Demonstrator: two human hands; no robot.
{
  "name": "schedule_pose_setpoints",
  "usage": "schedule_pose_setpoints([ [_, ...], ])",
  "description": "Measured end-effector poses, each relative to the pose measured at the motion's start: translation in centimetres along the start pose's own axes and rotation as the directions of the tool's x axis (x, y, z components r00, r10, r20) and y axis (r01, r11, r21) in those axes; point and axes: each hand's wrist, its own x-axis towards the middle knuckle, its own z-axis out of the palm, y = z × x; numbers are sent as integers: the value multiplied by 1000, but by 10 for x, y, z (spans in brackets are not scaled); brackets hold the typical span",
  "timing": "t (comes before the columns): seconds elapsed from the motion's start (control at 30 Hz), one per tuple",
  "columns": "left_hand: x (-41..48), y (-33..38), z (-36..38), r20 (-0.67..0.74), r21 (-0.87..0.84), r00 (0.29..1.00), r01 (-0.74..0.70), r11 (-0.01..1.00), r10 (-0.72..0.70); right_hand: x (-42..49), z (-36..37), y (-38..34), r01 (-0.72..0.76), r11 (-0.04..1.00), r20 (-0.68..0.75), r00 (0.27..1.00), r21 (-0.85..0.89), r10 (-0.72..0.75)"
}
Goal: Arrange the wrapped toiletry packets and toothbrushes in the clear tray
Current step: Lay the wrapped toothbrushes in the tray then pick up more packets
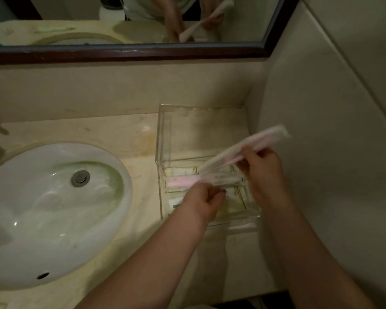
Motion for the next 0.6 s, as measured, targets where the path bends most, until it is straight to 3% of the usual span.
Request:
schedule_pose_setpoints([
  [0.13, -12, 16, -9, -10, -93, 998, -68, 993, 68, 1, 1, 43, -279, 901, -33, 951, 333, 307],
  [0.33, 1, 39, -11, -40, -30, 987, -156, 987, 155, 10, 0, 54, -523, 751, 160, 848, 403, 505],
  [0.5, 11, 49, -18, -159, 44, 965, -203, 978, 207, 13, 15, 55, -582, 755, 152, 811, 301, 565],
  [0.6, 12, 56, -23, -200, 36, 952, -227, 973, 230, 17, 11, 55, -500, 823, 9, 856, 269, 517],
])
